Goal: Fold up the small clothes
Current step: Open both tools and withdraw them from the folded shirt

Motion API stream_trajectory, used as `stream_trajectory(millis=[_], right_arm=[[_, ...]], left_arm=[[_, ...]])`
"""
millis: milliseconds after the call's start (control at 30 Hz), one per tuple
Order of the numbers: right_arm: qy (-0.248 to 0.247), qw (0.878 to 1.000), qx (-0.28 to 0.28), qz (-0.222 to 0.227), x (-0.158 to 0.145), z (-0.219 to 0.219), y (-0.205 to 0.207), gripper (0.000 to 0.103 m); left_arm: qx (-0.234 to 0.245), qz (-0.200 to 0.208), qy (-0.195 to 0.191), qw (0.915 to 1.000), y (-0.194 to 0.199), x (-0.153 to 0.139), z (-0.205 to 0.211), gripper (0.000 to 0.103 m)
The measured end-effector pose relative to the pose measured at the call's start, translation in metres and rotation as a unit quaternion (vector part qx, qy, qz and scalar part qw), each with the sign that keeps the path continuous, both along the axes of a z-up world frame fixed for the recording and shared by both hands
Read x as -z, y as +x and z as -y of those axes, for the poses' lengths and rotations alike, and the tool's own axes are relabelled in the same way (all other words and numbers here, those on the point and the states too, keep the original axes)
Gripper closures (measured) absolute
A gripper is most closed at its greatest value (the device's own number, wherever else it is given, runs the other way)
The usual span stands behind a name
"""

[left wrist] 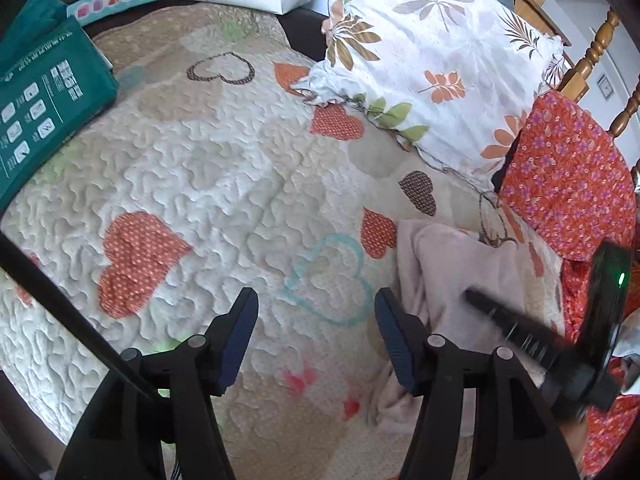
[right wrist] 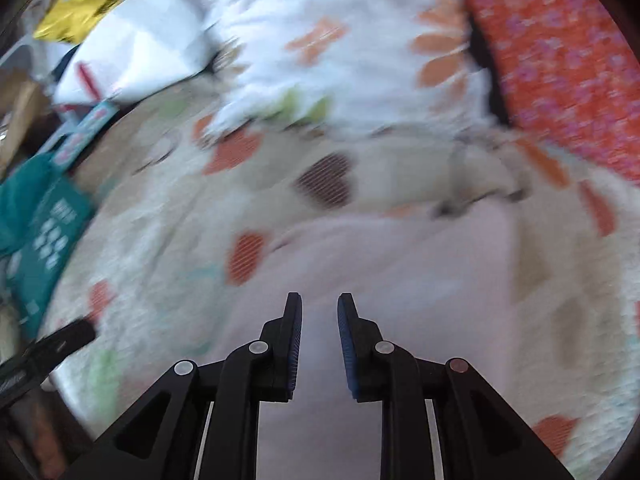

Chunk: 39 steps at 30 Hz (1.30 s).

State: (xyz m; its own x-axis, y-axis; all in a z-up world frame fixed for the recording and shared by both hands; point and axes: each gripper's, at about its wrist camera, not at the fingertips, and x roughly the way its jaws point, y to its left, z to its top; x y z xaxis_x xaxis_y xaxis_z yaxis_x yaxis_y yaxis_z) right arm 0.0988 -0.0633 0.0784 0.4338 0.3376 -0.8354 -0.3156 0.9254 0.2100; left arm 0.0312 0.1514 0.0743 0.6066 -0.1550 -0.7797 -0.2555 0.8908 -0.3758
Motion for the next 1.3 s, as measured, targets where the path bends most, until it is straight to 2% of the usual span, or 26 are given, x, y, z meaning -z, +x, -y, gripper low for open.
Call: stream_trajectory(millis=[100,233,333,433,500,567,633,700,767,867,967,1033,1167,1233,1300], right_arm=[[0.055,0.998,-0.028,-0.031,0.025,-0.017,-0.028,0.081],[0.064,0.995,-0.067,-0.048,0.045,-0.034,-0.085,0.079],[0.055,0.995,-0.077,-0.044,0.047,-0.029,-0.119,0.079],[0.07,0.991,-0.079,-0.078,0.045,-0.006,-0.141,0.079],[0.058,0.994,-0.066,-0.064,0.035,0.013,-0.156,0.079],[0.045,0.997,-0.047,-0.045,0.022,0.034,-0.168,0.075],[0.034,0.999,-0.022,-0.023,0.008,0.06,-0.18,0.07],[0.029,1.0,0.003,-0.002,-0.006,0.084,-0.188,0.068],[0.023,0.999,0.028,0.013,-0.016,0.104,-0.193,0.066],[0.025,0.998,0.052,0.03,-0.027,0.123,-0.198,0.062],[0.022,0.996,0.07,0.051,-0.038,0.139,-0.201,0.055],[0.02,0.995,0.079,0.059,-0.042,0.147,-0.197,0.054],[0.015,0.993,0.104,0.061,-0.036,0.156,-0.18,0.048],[0.009,0.991,0.117,0.062,-0.03,0.159,-0.173,0.048],[0.009,0.99,0.13,0.06,-0.02,0.163,-0.169,0.046]], left_arm=[[-0.006,0.007,0.022,0.9997,-0.003,-0.004,-0.001,0.041],[-0.02,0.025,0.051,0.9982,-0.007,-0.012,-0.003,0.035],[-0.024,0.037,0.07,0.9966,-0.011,-0.018,-0.001,0.034],[-0.018,0.046,0.088,0.9949,-0.015,-0.021,0.006,0.034],[-0.015,0.055,0.105,0.9928,-0.02,-0.024,0.013,0.034],[-0.018,0.074,0.139,0.9873,-0.028,-0.028,0.023,0.031],[-0.029,0.097,0.168,0.9806,-0.038,-0.034,0.032,0.023],[-0.049,0.13,0.193,0.9713,-0.053,-0.043,0.04,0.009],[-0.073,0.172,0.216,0.9582,-0.073,-0.057,0.049,0.001],[-0.087,0.225,0.234,0.9417,-0.1,-0.077,0.06,0.0],[-0.091,0.247,0.238,0.9349,-0.116,-0.088,0.07,0.0],[-0.077,0.249,0.224,0.9391,-0.123,-0.086,0.076,0.0],[-0.042,0.218,0.185,0.9573,-0.116,-0.066,0.087,0.0],[-0.022,0.192,0.196,0.9614,-0.105,-0.054,0.093,0.0],[-0.009,0.175,0.214,0.961,-0.097,-0.044,0.099,0.0]])
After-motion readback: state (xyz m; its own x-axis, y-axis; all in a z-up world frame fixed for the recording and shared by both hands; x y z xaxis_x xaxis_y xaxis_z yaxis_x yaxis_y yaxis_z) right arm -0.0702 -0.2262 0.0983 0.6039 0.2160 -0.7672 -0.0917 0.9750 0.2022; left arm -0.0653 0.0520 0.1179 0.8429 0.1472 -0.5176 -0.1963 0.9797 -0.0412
